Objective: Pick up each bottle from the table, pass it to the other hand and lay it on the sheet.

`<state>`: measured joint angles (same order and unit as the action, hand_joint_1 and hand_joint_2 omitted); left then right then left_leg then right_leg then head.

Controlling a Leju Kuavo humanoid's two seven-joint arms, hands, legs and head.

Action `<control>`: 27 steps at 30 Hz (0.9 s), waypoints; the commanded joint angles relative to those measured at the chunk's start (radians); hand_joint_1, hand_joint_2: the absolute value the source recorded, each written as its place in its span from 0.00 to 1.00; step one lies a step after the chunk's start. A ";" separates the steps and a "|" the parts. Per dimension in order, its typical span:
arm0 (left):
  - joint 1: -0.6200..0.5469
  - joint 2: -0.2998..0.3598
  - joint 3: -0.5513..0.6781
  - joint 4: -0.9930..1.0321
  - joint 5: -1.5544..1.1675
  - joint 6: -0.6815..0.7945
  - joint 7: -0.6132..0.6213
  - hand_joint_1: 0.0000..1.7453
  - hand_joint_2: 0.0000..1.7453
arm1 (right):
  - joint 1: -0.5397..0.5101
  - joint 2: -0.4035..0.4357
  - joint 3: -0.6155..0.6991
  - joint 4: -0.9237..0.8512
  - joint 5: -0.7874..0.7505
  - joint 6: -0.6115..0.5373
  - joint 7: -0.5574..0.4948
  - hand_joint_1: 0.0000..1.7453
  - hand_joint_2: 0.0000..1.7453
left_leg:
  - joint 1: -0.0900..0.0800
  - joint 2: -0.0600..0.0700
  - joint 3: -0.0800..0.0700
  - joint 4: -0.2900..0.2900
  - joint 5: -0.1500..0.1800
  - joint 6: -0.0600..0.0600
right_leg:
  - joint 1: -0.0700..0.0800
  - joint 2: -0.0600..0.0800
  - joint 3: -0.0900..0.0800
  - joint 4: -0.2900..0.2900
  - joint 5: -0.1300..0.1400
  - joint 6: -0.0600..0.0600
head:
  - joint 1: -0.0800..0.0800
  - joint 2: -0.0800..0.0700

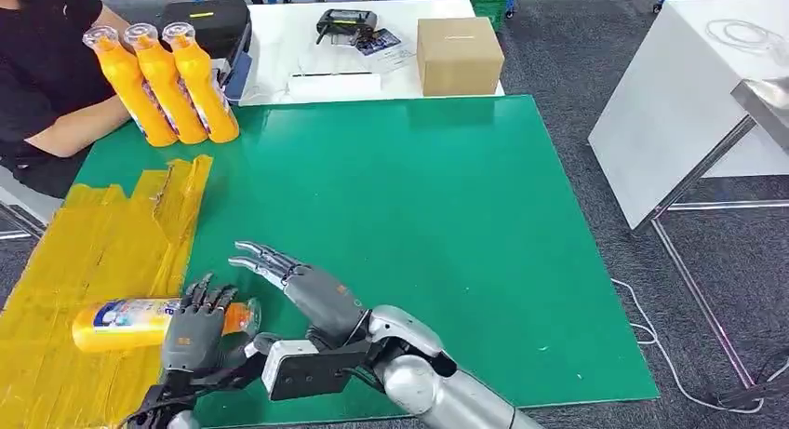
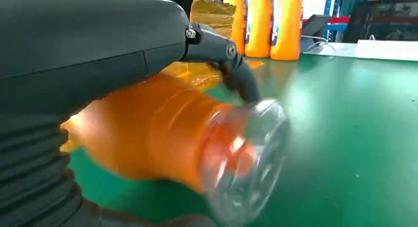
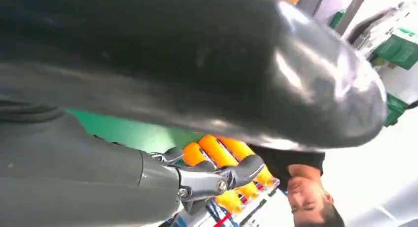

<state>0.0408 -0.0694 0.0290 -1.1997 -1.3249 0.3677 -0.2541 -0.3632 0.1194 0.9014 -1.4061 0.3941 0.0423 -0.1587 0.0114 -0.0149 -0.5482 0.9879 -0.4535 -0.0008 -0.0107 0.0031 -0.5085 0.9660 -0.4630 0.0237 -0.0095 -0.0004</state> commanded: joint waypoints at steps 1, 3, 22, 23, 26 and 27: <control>0.006 0.041 -0.043 0.071 0.042 -0.019 -0.029 0.00 0.00 | -0.035 -0.027 0.011 0.014 0.015 0.008 0.003 0.00 0.00 | 0.000 0.003 0.001 0.000 0.000 0.001 | 0.001 0.002 0.001 -0.001 0.001 -0.001 | 0.000 0.000; 0.006 0.041 -0.043 0.071 0.042 -0.019 -0.029 0.00 0.00 | -0.035 -0.027 0.011 0.014 0.015 0.008 0.003 0.00 0.00 | 0.000 0.003 0.001 -0.001 0.001 0.001 | 0.000 0.002 0.000 -0.001 0.001 -0.001 | 0.000 0.000; 0.033 0.031 -0.028 -0.008 0.113 -0.030 -0.089 0.00 0.00 | -0.028 -0.022 0.004 0.019 0.029 0.005 -0.002 0.00 0.00 | 0.000 0.002 0.002 0.000 0.001 0.002 | 0.001 0.000 0.002 -0.001 0.001 -0.001 | 0.000 0.000; 0.042 0.022 -0.015 -0.037 0.158 -0.033 -0.119 0.00 0.00 | -0.028 -0.020 0.002 0.024 0.031 0.005 -0.003 0.00 0.00 | 0.000 0.001 0.002 0.000 0.001 0.001 | 0.000 0.000 0.002 -0.001 0.001 0.000 | 0.000 0.000; 0.078 -0.019 0.035 -0.176 0.269 -0.042 -0.186 0.00 0.00 | -0.013 -0.015 -0.009 0.033 0.043 0.001 -0.007 0.00 0.00 | 0.000 0.003 0.001 0.000 0.001 0.002 | 0.001 0.001 0.001 0.000 0.001 -0.001 | 0.000 0.000; 0.088 -0.031 0.050 -0.224 0.299 -0.047 -0.201 0.00 0.00 | -0.006 -0.013 -0.012 0.036 0.045 -0.001 -0.010 0.00 0.00 | 0.000 0.002 0.001 0.001 0.001 0.001 | 0.001 0.001 0.002 0.000 0.001 0.000 | 0.000 0.000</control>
<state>0.0533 -0.0454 0.0129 -1.2299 -1.2000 0.3536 -0.3537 -0.3626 0.1194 0.9014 -1.4061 0.4231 0.0431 -0.1598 0.0109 -0.0157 -0.5465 0.9880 -0.4520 0.0004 -0.0108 0.0020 -0.5061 0.9660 -0.4628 0.0238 -0.0095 -0.0004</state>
